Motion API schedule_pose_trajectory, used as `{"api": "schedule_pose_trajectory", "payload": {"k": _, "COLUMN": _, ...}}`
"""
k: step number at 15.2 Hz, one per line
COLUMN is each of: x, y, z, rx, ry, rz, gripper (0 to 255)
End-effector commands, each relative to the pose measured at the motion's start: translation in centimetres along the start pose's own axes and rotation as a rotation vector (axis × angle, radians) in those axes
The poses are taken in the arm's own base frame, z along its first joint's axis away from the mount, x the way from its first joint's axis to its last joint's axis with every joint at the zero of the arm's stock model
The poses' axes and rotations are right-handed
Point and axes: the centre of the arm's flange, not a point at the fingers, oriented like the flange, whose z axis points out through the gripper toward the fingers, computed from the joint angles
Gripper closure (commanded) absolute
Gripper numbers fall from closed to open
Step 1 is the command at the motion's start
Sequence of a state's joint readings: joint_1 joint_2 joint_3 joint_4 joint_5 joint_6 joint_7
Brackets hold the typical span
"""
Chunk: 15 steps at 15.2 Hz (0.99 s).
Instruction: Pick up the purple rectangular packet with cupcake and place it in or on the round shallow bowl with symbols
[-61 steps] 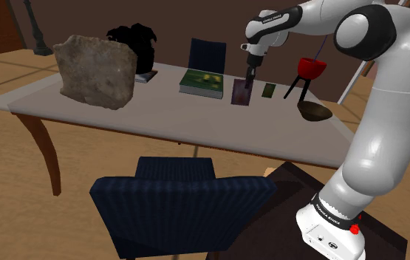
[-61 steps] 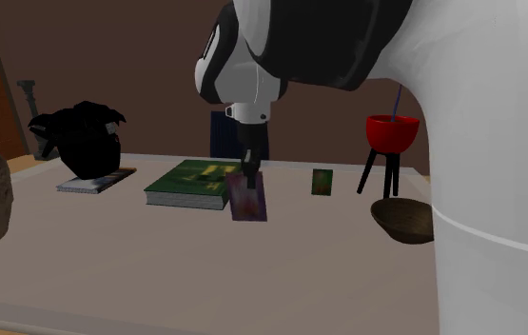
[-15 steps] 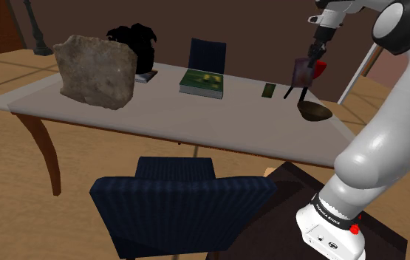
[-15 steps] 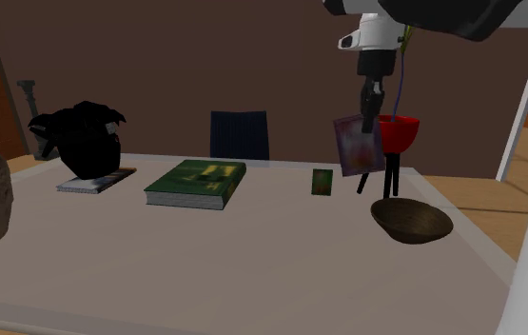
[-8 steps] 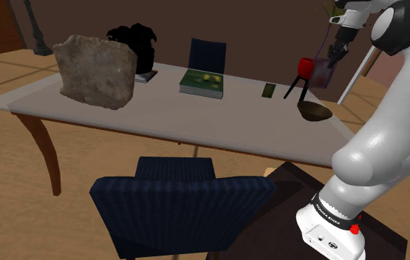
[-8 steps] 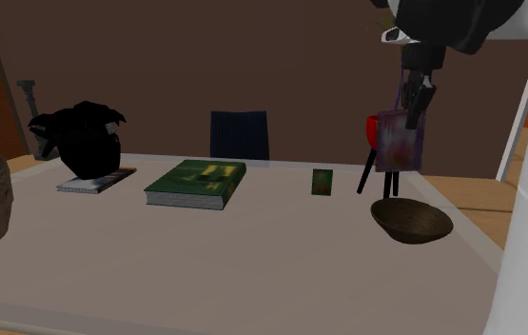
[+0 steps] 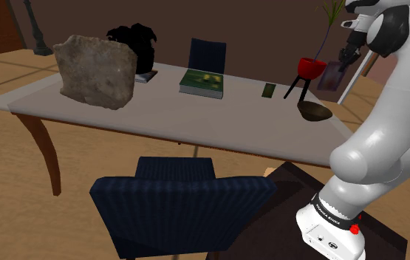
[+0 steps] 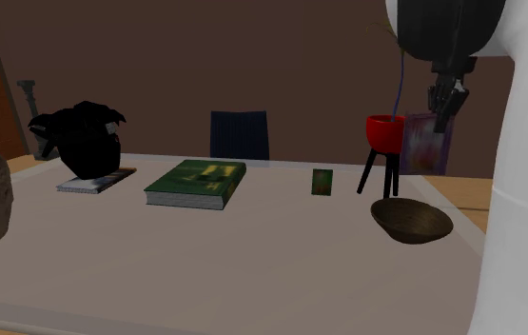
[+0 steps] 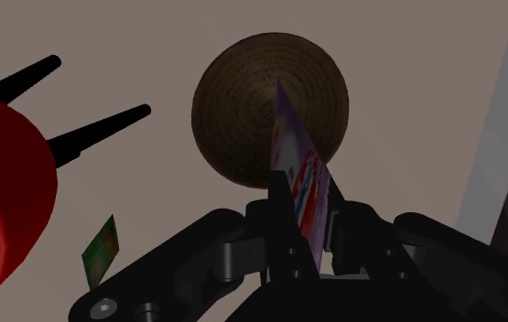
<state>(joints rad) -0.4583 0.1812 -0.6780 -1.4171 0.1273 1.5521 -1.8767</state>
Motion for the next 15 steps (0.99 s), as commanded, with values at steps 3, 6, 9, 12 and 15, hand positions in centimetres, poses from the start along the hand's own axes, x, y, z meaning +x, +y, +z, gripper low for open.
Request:
{"api": "schedule_pose_trajectory", "payload": {"k": 3, "x": -0.1, "y": 0.1, "z": 2.1, "rx": -0.001, "ry": 0.0, "rz": 0.0, "gripper": 255}}
{"api": "schedule_pose_trajectory", "payload": {"k": 6, "x": -0.1, "y": 0.1, "z": 3.7, "rx": -0.001, "ry": 0.0, "rz": 0.0, "gripper": 255}}
{"api": "schedule_pose_trajectory", "payload": {"k": 9, "x": -0.1, "y": 0.1, "z": 5.2, "rx": -0.001, "ry": 0.0, "rz": 0.0, "gripper": 255}}
{"api": "schedule_pose_trajectory", "payload": {"k": 12, "x": -0.1, "y": 0.1, "z": 6.8, "rx": -0.001, "ry": 0.0, "rz": 0.0, "gripper": 255}}
{"api": "schedule_pose_trajectory", "payload": {"k": 15, "x": -0.2, "y": 0.1, "z": 8.4, "rx": -0.001, "ry": 0.0, "rz": 0.0, "gripper": 255}}
